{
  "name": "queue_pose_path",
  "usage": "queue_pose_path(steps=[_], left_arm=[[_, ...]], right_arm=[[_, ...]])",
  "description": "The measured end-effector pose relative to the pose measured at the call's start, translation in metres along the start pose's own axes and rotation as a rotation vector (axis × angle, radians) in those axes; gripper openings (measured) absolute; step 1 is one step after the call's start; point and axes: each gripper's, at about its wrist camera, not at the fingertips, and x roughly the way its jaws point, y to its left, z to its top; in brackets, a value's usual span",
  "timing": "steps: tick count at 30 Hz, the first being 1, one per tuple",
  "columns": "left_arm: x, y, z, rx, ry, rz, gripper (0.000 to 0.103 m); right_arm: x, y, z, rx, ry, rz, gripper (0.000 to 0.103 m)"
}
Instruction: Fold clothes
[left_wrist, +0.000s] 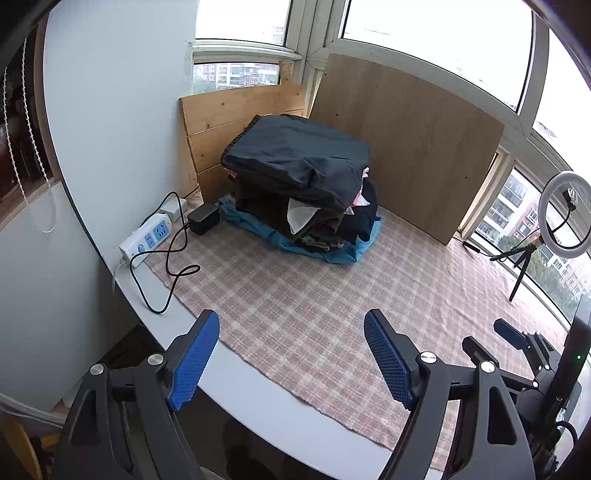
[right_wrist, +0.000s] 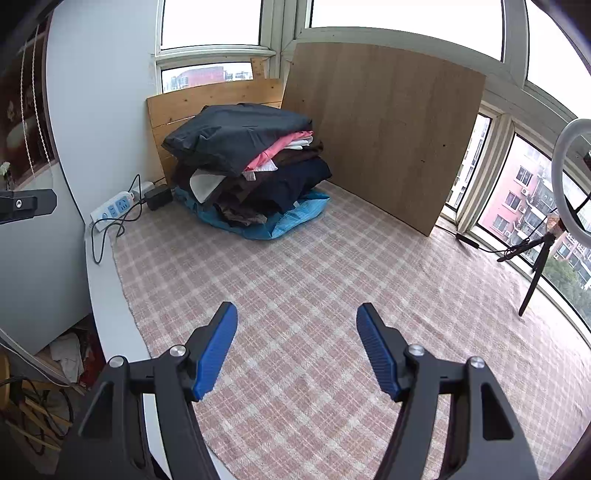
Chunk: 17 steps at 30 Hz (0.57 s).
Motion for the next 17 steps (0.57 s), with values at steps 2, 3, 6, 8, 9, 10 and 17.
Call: queue_pose_path(steps=[2,3,6,8,9,10,17], left_arm=[[-0.006,-0.008,-0.003,0.006,-0.005,0.004,0.079],[-0.009,-0.012,-0.004,0.008,-0.012,0.005,0.079],[-0.013,-0.02,-0.005,0.022,-0.016,0.001,0.079],[-0.014,-0.026,-0.005,0.033,-0.015,0.004,0.079],[-0.014,-0.029,-0.006,0.04,-0.013,0.005,0.079],[-0.015,-0.031,-0.006,0.044,-0.013,0.003,0.079],[-0.021,-0.034,-0.005,0.03,-0.042,-0.108,0.079]], right_arm=[[-0.006,-0.008,-0.004,0.011,-0.008,0.0,0.066],[-0.008,-0.012,-0.006,0.019,-0.012,0.003,0.066],[-0.012,-0.022,-0.011,0.045,-0.016,0.002,0.066],[-0.014,-0.026,-0.014,0.062,-0.017,0.004,0.066],[-0.014,-0.028,-0.015,0.067,-0.018,0.005,0.066],[-0.015,-0.029,-0.016,0.072,-0.019,0.007,0.066],[-0.014,-0.031,-0.022,0.087,-0.018,-0.001,0.066]])
